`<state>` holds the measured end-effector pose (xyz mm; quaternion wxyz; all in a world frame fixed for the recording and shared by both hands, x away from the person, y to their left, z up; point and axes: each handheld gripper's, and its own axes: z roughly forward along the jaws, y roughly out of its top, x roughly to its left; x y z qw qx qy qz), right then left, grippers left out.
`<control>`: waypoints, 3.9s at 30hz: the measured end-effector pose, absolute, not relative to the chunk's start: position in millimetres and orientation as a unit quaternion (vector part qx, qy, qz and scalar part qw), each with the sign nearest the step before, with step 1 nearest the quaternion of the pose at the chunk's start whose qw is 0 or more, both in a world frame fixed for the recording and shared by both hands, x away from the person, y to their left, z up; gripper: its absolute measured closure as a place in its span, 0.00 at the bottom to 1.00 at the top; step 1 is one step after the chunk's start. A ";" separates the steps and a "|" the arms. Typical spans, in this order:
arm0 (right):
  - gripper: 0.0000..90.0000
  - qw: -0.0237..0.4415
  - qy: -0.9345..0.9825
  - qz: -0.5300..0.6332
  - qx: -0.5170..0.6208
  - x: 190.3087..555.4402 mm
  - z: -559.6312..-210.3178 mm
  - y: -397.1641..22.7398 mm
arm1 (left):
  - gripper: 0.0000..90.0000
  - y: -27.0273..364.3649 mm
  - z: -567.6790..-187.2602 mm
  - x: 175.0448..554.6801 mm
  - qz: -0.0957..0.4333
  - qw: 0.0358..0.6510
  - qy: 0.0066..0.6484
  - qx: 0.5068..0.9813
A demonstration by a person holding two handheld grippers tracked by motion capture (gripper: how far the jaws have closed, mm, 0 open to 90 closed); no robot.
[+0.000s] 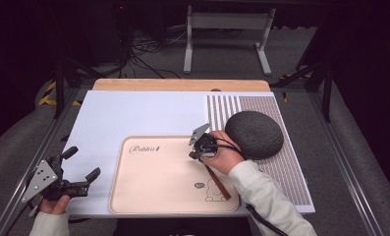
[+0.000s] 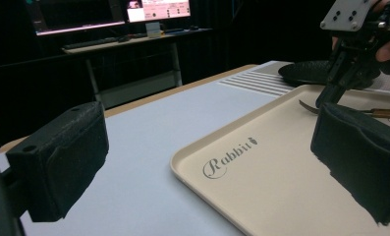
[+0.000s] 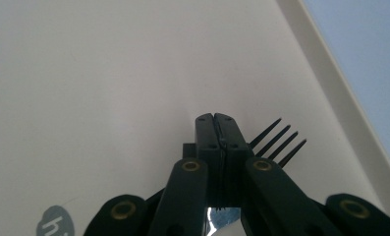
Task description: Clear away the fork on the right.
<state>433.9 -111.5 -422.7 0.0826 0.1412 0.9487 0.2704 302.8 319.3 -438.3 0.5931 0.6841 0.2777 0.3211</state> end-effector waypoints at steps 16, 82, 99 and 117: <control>1.00 0.091 0.949 0.261 0.152 438.8 -432.6 -108.7 | 0.01 319.9 -437.9 302.5 0.320 0.592 0.278 0.685; 1.00 0.137 0.919 0.221 0.297 459.4 -428.5 -167.7 | 0.02 317.9 -439.8 303.9 0.317 0.590 0.278 0.688; 0.86 0.153 0.905 0.251 0.307 451.2 -415.9 -174.1 | 0.02 316.6 -439.3 306.1 0.316 0.591 0.274 0.689; 0.33 0.206 0.854 0.370 0.303 417.2 -367.0 -213.8 | 0.02 316.0 -439.1 304.9 0.317 0.592 0.275 0.688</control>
